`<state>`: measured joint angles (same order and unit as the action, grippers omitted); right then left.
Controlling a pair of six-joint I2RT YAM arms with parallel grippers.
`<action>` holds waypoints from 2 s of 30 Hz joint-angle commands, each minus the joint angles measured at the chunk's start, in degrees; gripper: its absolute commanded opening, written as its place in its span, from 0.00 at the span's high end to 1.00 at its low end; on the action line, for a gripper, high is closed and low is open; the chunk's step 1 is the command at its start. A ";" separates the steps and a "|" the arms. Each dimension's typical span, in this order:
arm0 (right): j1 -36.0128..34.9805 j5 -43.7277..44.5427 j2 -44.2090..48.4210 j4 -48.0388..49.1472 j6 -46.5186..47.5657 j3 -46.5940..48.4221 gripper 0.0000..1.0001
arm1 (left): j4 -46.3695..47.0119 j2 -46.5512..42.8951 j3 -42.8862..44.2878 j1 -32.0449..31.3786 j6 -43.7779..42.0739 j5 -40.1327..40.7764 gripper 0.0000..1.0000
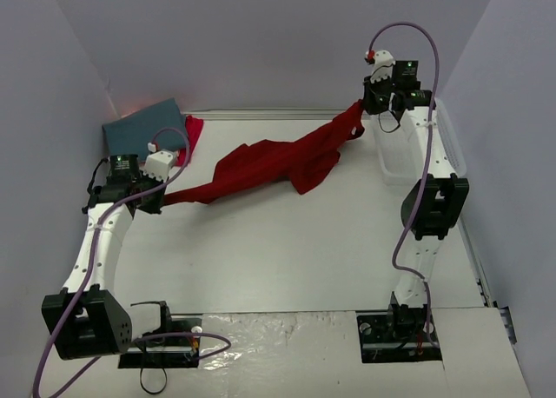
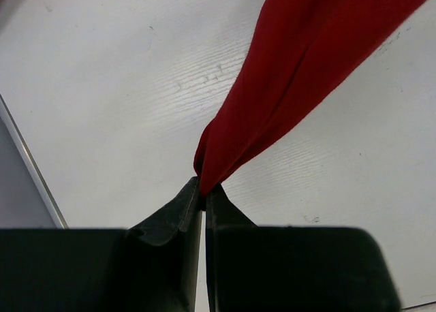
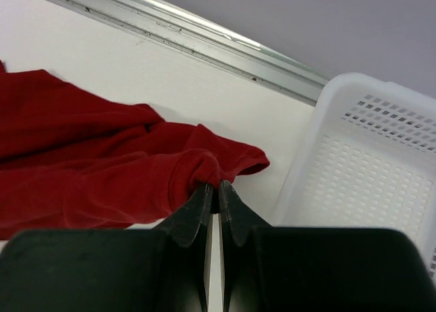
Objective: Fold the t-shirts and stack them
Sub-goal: Flatten out the tshirt
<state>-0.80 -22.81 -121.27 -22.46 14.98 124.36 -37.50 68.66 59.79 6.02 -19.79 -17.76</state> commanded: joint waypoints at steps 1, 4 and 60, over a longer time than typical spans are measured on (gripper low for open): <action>2.38 -0.83 5.69 0.84 -0.83 -1.65 1.00 | -1.35 -1.16 0.94 0.57 -0.42 0.53 0.98; 2.38 -0.83 7.28 0.75 -0.66 -3.76 1.00 | -1.35 -1.51 1.20 0.57 -0.42 0.27 0.98; 1.15 -3.55 22.57 -4.35 5.14 -34.97 1.00 | -24.89 -6.26 5.25 0.13 -28.09 -13.08 0.30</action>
<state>0.80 -24.95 -99.66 -27.05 19.20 87.35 -59.46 63.92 64.27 6.13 -41.95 -28.23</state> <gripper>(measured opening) 0.009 0.724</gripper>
